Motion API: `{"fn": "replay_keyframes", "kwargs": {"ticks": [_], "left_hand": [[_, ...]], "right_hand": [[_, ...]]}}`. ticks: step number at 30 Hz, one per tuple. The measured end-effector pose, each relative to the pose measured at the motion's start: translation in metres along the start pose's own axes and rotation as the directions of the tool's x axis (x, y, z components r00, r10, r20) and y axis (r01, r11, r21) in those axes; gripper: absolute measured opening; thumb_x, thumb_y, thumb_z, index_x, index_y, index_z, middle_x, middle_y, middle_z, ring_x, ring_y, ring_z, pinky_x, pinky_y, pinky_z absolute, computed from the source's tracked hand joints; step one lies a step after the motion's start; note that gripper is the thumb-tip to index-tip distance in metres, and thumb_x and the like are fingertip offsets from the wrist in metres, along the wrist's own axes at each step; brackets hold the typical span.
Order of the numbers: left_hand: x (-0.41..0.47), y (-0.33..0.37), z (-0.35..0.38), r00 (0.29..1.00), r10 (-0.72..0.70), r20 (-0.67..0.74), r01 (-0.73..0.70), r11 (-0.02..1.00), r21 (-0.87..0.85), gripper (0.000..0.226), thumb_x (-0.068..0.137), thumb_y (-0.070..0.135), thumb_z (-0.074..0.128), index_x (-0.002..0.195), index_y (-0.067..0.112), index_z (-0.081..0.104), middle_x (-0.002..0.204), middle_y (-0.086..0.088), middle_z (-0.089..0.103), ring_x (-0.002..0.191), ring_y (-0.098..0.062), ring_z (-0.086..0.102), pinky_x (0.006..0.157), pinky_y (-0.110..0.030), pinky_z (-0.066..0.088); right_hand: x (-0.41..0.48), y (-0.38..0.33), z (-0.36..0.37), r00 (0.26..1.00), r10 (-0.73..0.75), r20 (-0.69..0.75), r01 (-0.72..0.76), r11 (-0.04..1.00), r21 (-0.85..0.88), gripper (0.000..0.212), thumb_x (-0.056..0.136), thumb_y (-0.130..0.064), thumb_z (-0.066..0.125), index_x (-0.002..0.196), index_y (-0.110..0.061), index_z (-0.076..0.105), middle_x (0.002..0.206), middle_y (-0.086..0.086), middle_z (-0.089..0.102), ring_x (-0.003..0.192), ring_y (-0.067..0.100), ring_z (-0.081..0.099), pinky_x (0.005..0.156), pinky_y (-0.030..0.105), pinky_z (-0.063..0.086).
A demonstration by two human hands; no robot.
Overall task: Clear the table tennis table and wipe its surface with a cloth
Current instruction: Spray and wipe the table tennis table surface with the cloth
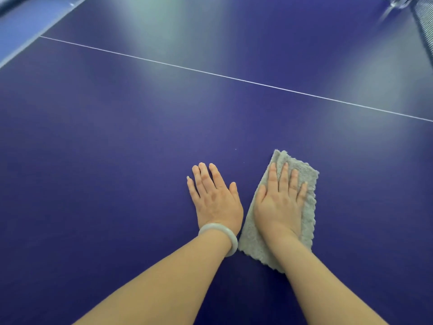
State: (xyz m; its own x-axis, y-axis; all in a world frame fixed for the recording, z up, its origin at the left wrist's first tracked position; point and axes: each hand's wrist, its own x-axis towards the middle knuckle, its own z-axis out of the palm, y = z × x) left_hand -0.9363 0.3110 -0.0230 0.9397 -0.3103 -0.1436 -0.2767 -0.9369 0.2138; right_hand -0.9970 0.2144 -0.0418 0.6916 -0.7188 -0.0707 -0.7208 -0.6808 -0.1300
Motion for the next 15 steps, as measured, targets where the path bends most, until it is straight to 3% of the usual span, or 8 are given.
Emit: {"fn": "replay_keyframes", "kwargs": {"ticks": [4,7,10,15], "left_hand": [[-0.005,-0.039,-0.009,0.971,0.235,0.04,-0.228,0.964,-0.14,0.061,0.104,0.04,0.027,0.158,0.015,0.009,0.164,-0.009,-0.003,0.151,-0.023,-0.011,0.122,-0.036,-0.011],[-0.017,-0.099,-0.013,0.937,0.348,-0.013,-0.348,0.937,-0.032,0.064,0.1,0.046,0.02,0.154,0.013,0.027,0.162,-0.011,0.017,0.151,-0.026,0.011,0.124,-0.037,0.004],[-0.023,-0.159,-0.019,0.943,0.332,0.021,-0.332,0.936,0.115,0.068,0.101,0.052,0.014,0.151,0.011,0.036,0.158,-0.014,0.028,0.148,-0.029,0.022,0.119,-0.045,0.014],[-0.021,-0.227,-0.032,0.981,0.193,-0.031,-0.182,0.961,0.21,0.075,0.096,0.059,0.018,0.152,0.011,0.035,0.158,-0.016,0.026,0.15,-0.031,0.018,0.119,-0.053,0.015]], "right_hand": [[0.006,-0.005,0.001,1.0,-0.002,0.016,0.002,1.0,0.004,0.061,0.099,-0.039,0.004,0.157,-0.025,-0.004,0.165,-0.001,-0.01,0.152,0.021,-0.011,0.122,0.048,-0.008],[0.006,-0.005,0.001,1.0,0.007,0.01,-0.007,1.0,0.019,0.059,0.101,-0.039,0.01,0.158,-0.026,-0.003,0.165,-0.002,-0.009,0.152,0.021,-0.01,0.122,0.047,-0.008],[0.012,-0.008,0.001,0.999,0.036,0.001,-0.036,0.999,-0.007,0.062,0.097,-0.04,0.002,0.157,-0.026,-0.002,0.165,-0.001,-0.006,0.152,0.021,-0.008,0.122,0.047,-0.008],[0.038,-0.031,-0.003,0.993,0.117,0.014,-0.117,0.993,0.01,0.059,0.102,-0.037,0.011,0.158,-0.023,-0.002,0.165,0.002,-0.006,0.152,0.024,-0.008,0.122,0.049,-0.008]]}}
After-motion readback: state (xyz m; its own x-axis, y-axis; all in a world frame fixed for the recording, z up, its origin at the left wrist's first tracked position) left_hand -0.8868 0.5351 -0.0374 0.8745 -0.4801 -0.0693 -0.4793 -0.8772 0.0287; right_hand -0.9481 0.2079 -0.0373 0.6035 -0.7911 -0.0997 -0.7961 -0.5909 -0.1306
